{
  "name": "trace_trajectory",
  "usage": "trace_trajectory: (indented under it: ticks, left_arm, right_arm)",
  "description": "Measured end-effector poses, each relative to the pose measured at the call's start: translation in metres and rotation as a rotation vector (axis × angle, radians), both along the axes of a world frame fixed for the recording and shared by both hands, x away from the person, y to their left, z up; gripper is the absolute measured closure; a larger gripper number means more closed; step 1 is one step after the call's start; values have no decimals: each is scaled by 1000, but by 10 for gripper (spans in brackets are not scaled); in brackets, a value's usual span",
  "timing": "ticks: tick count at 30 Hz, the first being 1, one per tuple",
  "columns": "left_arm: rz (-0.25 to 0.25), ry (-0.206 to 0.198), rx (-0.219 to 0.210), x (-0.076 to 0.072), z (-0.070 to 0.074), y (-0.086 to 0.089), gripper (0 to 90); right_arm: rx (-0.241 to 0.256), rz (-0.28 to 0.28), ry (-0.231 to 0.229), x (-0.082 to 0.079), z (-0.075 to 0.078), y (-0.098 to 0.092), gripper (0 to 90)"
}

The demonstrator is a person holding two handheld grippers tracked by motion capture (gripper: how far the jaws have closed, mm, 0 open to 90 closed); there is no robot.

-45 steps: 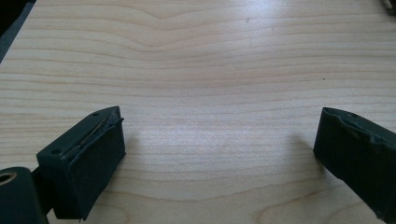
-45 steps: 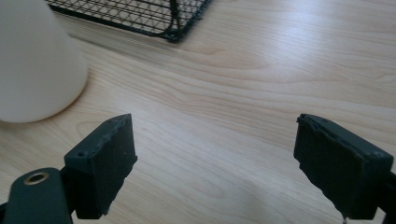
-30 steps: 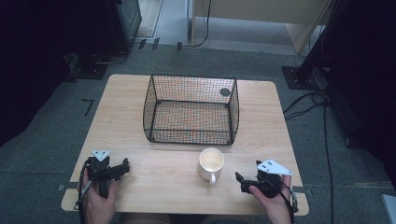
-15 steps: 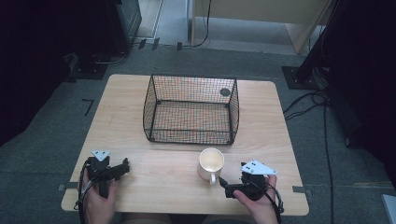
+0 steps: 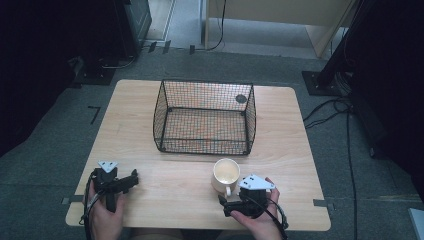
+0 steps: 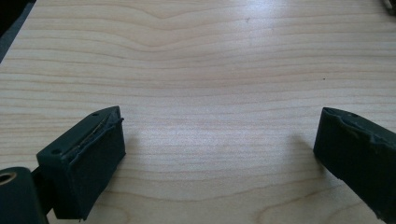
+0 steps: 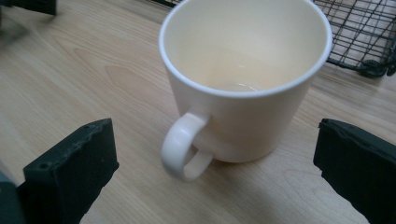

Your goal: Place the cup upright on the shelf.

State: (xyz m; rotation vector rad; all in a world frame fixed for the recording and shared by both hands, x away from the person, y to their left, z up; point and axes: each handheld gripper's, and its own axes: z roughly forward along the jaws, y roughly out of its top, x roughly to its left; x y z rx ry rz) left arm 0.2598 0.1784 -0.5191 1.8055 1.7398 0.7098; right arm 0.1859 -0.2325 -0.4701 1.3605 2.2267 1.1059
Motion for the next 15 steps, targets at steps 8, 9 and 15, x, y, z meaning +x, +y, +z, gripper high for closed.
trace_trajectory:
  ticks: [8,9,15]
  left_arm:
    - [0,0,0,0,0,0,22]
    - [0,0,0,0,0,0,22]
    - [0,0,0,0,0,0,22]
  right_arm:
    - [-45,-52,9,2,-2,-14,125]
    - [-45,-57,7,2,-2,-17,133]
    - [-52,-87,-19,2,-1,-34,341]
